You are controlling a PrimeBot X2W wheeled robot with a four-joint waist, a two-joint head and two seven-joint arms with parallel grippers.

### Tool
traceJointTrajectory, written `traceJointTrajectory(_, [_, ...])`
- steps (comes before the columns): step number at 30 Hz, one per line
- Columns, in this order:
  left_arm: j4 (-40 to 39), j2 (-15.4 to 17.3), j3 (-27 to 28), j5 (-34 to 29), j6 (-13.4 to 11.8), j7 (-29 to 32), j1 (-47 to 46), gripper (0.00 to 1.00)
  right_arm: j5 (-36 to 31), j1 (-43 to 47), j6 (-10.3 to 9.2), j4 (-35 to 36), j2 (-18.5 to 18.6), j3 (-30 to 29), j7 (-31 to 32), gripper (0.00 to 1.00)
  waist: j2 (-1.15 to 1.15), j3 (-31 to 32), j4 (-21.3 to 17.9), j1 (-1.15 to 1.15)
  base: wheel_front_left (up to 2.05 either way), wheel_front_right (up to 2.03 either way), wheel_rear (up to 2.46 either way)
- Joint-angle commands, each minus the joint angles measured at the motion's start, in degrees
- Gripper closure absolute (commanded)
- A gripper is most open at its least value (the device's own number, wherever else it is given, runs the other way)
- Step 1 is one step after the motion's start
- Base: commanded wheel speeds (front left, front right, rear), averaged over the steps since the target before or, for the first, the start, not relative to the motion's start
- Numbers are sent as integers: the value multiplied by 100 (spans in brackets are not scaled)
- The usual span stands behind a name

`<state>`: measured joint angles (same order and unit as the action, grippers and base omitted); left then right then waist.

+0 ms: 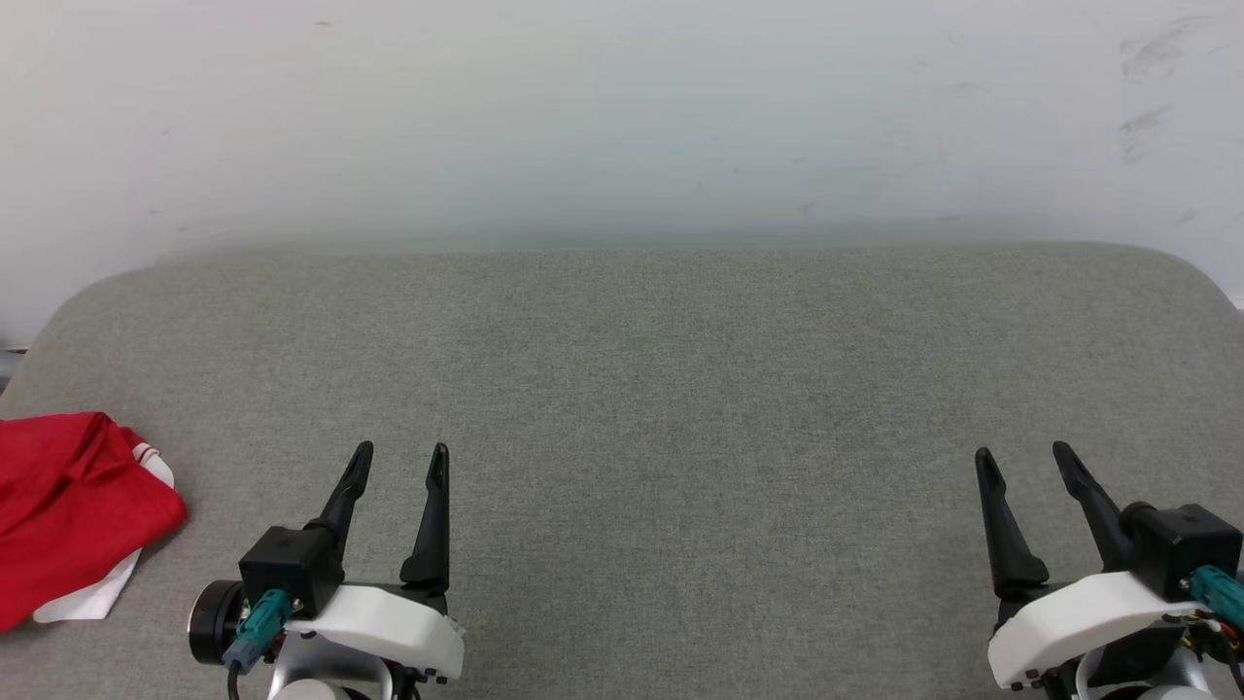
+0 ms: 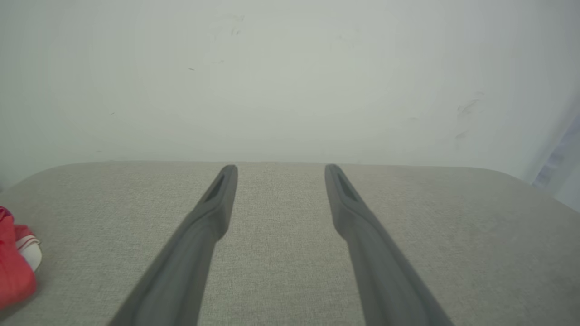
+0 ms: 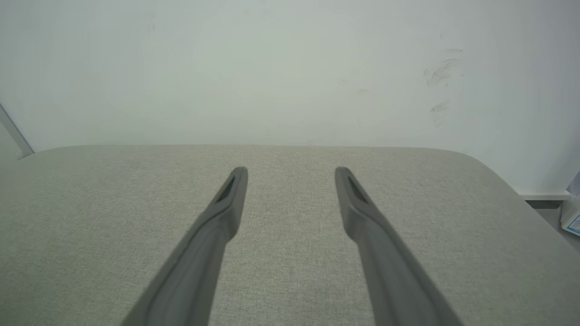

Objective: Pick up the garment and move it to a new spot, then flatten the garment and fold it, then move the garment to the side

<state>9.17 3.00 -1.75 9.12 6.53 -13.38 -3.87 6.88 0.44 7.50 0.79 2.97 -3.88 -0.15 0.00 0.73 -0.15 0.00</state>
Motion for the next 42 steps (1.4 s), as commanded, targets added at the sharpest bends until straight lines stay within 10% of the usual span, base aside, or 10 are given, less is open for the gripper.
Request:
traceJointTrajectory(1, [29, 9, -5, -90, -9, -56, 6, 0, -130, 63, -2, 60, -13, -12, -15, 0, 0, 6, 4, 0, 0, 0, 0])
traceJointTrajectory(19, [333, -10, 77, -248, 14, -185, -107, 0, -186, 153, -3, 83, -15, -17, -93, 0, 0, 62, 175, 0, 0, 0, 0])
traceJointTrajectory(42, [547, -14, 431, -303, -148, -185, -98, 0, -252, 22, -3, 122, -14, 631, -86, 0, 0, 64, 1751, 0, 0, 0, 0])
